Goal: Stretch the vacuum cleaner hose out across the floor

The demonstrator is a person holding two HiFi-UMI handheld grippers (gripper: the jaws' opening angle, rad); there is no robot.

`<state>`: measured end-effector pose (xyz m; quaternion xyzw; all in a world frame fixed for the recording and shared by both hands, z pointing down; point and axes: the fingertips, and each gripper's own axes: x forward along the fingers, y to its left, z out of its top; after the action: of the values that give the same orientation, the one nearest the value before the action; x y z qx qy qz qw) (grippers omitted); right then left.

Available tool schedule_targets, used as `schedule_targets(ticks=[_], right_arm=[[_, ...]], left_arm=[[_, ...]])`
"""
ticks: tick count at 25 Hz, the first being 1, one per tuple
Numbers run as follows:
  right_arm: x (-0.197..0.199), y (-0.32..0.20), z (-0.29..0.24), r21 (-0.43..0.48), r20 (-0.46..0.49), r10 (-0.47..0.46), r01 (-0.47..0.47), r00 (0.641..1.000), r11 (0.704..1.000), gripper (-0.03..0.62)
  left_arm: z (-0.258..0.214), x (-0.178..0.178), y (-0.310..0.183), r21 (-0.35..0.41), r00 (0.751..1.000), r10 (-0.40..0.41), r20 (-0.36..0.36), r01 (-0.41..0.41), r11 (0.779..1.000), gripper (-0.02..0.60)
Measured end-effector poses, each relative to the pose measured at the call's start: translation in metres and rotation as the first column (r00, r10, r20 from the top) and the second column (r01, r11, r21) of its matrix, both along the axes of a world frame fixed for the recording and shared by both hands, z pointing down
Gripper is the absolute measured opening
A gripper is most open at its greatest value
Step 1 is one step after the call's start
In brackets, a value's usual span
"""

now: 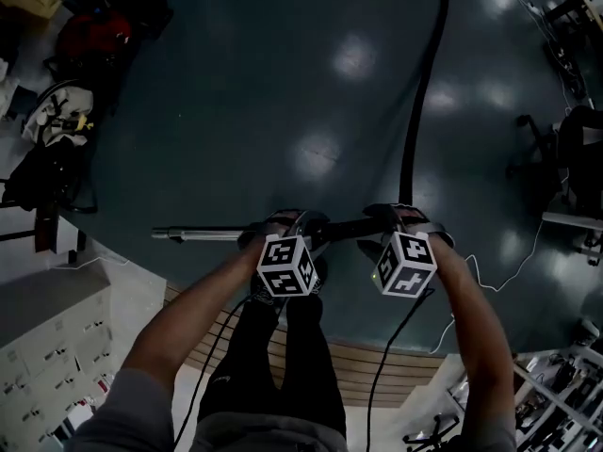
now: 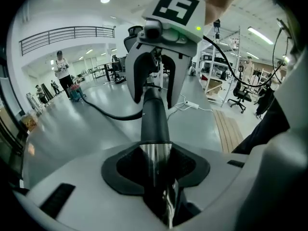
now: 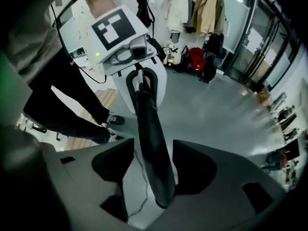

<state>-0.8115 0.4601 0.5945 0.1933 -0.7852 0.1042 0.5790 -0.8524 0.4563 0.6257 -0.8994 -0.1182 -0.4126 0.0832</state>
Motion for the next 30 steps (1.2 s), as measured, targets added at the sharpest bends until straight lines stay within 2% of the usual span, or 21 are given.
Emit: schedule_targets(ticks=[2,4,5,7,10,15,19,21,25,30], right_arm=[[-0.029,0.007,0.029,-0.124,0.037,-0.012,0.016,0.999,0.992,0.235],[-0.048,0.018,0.051,-0.268,0.116,0.032,0.0,0.993,0.963,0.23],[-0.054,0.021,0.062,-0.317,0.145,0.046,0.002,0.988,0.948,0.204],[-0.062,0.026,0.086,-0.35,0.15,0.01,0.044,0.989,0.936,0.19],[-0.071,0.035,0.125,-0.33,0.129,-0.06,0.1,0.99,0.939,0.173],[-0.074,0.054,0.191,-0.269,0.161,-0.055,0.097,0.985,0.958,0.173],[-0.049,0.076,0.239,-0.23,0.203,-0.095,0.141,0.975,0.963,0.172],[-0.039,0.095,0.257,-0.221,0.217,-0.121,0.17,0.969,0.96,0.17],[-0.043,0.132,0.299,-0.2,0.226,-0.218,0.265,0.949,0.943,0.166],[-0.047,0.16,0.334,-0.17,0.214,-0.292,0.33,0.932,0.929,0.164]], left_arm=[[0.018,-0.009,0.011,-0.001,0.999,0.025,0.027,-0.025,1.0,0.153],[0.042,-0.021,0.025,-0.014,0.997,0.055,0.052,-0.054,0.998,0.153],[0.055,-0.027,0.03,-0.019,0.996,0.065,0.061,-0.064,0.998,0.153],[0.082,-0.035,0.036,-0.015,0.994,0.076,0.08,-0.075,0.997,0.153],[0.126,-0.042,0.044,0.006,0.991,0.066,0.12,-0.067,0.998,0.153],[0.201,-0.046,0.062,0.045,0.985,0.018,0.17,-0.026,0.999,0.153],[0.258,-0.025,0.084,0.039,0.97,-0.03,0.24,0.021,0.999,0.153],[0.277,-0.016,0.104,0.018,0.963,-0.044,0.264,0.04,0.999,0.153],[0.318,-0.02,0.14,0.026,0.944,-0.125,0.305,0.123,0.992,0.153],[0.355,-0.024,0.168,0.029,0.936,-0.19,0.297,0.19,0.981,0.153]])
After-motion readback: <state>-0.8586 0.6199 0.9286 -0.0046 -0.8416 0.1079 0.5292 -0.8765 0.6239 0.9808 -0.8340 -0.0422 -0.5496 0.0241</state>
